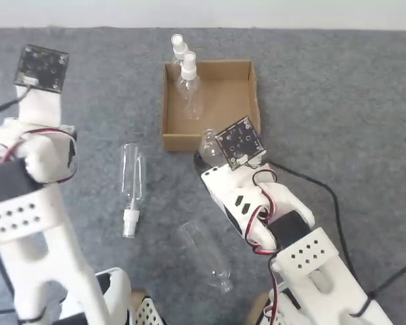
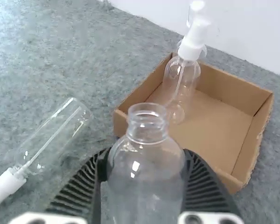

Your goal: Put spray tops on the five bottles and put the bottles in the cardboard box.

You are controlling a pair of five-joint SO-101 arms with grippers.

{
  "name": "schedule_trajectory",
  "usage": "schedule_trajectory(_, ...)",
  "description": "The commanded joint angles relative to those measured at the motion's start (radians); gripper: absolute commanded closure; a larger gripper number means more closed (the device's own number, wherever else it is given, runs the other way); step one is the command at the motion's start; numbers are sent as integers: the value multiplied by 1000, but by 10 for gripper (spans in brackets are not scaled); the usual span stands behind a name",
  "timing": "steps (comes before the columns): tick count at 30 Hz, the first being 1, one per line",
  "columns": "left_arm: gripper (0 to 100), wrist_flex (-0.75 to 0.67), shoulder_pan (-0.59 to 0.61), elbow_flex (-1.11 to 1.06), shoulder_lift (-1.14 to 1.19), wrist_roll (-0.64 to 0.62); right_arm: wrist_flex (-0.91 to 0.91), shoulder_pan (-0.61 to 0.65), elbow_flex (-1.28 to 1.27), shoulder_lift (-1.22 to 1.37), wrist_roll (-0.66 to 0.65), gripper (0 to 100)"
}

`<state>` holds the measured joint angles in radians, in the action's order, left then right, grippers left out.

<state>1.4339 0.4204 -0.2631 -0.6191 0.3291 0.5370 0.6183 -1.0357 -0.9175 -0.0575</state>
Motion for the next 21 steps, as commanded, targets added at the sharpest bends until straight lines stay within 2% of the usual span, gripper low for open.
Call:
schedule_trajectory(1,989,-86,-44,-33,-104,-144,-22,10,8,-33,-5,953)
schedule_trajectory(10,989,-192,-133,-71,-207,-391,-19,12,8,-47,-5,959)
schedule_trajectory(21,989,-270,-249,-71,-330,-614,-85,73,-153,-283,-15,957)
